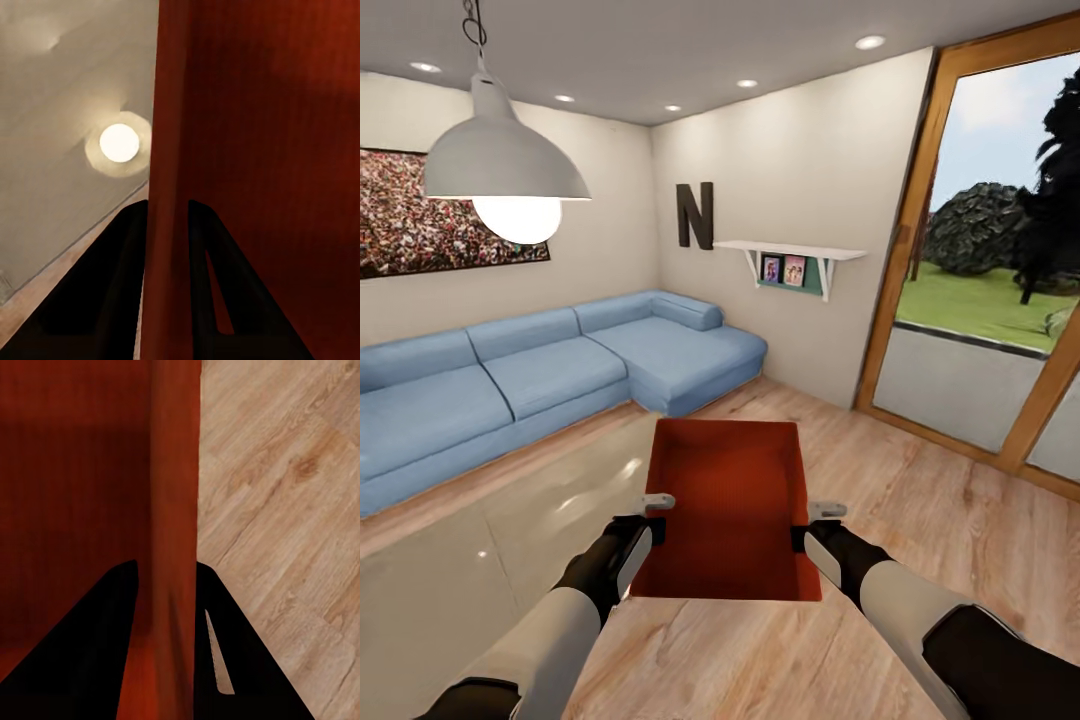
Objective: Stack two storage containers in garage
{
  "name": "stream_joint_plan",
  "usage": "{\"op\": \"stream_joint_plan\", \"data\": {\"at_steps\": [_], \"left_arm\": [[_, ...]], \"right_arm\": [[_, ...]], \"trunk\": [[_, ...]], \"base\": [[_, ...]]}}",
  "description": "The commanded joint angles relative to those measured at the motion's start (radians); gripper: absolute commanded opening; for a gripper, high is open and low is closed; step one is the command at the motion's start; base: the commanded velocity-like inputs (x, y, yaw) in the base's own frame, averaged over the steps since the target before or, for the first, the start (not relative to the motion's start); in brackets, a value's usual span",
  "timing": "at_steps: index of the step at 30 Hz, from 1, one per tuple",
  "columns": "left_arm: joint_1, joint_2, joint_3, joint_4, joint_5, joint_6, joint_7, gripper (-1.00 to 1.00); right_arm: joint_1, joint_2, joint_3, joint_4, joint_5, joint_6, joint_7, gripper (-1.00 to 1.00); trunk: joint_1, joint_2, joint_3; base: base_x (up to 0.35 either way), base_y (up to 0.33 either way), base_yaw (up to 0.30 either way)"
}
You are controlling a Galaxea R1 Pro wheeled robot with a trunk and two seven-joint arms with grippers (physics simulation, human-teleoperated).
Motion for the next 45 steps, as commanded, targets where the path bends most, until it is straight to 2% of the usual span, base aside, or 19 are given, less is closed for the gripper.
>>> {"op": "stream_joint_plan", "data": {"at_steps": [1,45], "left_arm": [[0.0,0.001,-0.009,0.029,0.014,0.007,0.011,-1.0],[0.0,0.001,-0.009,0.029,0.014,0.007,0.01,-1.0]], "right_arm": [[-0.002,-0.005,-0.004,-0.004,0.017,-0.063,-0.004,-1.0],[-0.002,-0.005,-0.004,-0.004,0.017,-0.063,-0.004,-1.0]], "trunk": [[0.001,-0.003,-0.002],[0.001,-0.003,-0.002]], "base": [[0.0,0.0,0.3],[0.0,0.0,0.3]]}}
